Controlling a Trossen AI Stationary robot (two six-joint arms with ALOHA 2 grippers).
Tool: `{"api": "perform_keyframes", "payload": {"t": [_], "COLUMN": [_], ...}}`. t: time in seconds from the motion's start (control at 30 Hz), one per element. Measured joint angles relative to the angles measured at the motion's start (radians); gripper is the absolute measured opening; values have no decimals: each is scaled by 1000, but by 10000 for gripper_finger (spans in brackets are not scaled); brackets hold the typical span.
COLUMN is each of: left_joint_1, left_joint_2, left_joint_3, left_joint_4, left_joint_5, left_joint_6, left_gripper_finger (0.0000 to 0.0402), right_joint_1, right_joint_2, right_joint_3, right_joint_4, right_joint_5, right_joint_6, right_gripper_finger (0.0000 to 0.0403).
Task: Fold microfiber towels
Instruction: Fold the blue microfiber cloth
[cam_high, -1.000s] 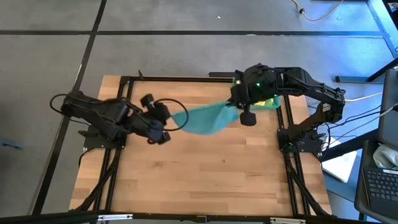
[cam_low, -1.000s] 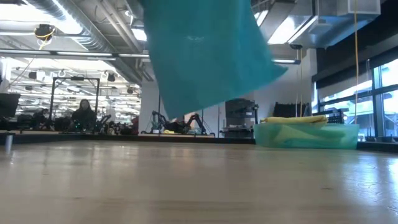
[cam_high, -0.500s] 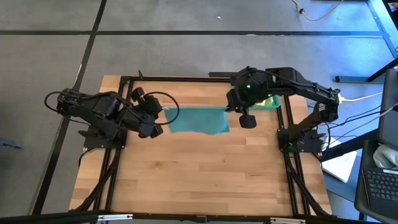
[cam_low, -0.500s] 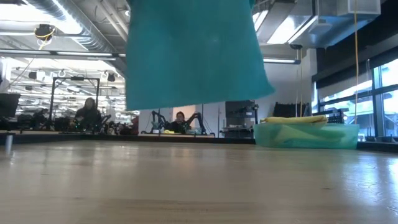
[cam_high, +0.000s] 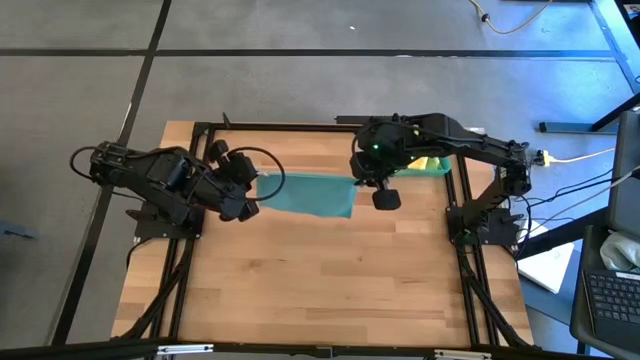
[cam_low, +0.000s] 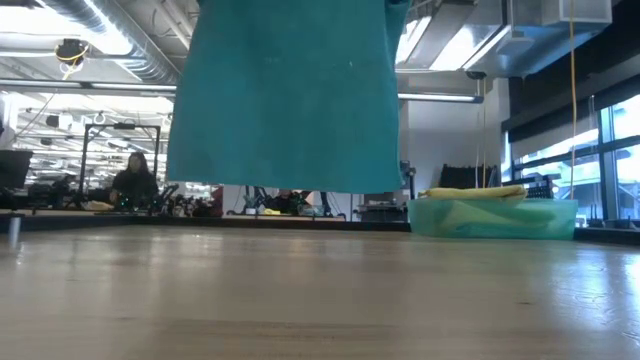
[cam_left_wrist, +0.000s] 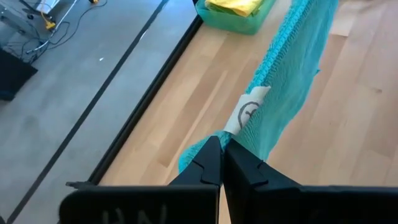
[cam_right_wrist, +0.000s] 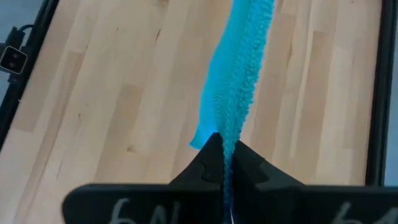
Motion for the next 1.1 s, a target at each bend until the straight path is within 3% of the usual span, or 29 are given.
{"api": "perform_keyframes", "payload": {"t": [0.13,0.37,0.5,0.77,0.87,1.1], "left_joint_1": [10,104,152,133,102,-65], "left_joint_2": [1,7,7,7,7,8], "left_joint_3": [0,-28,-31,-71,-170,-496], "left_joint_4": [-62,-94,-87,-53,31,431], "left_joint_5": [-11,-146,-93,236,364,471], "left_joint_6": [0,78,56,-39,-105,-309], "left_gripper_finger": [0,0,0,0,0,0], "right_joint_1": [-14,-79,-88,-79,-42,87], "right_joint_2": [4,22,22,18,20,21], "right_joint_3": [0,-40,-57,-162,-286,-632], "right_joint_4": [13,139,143,103,131,340], "right_joint_5": [60,350,371,-194,-279,-425], "right_joint_6": [-26,-32,3,133,153,210], "right_gripper_finger": [4,3,4,4,4,4]}}
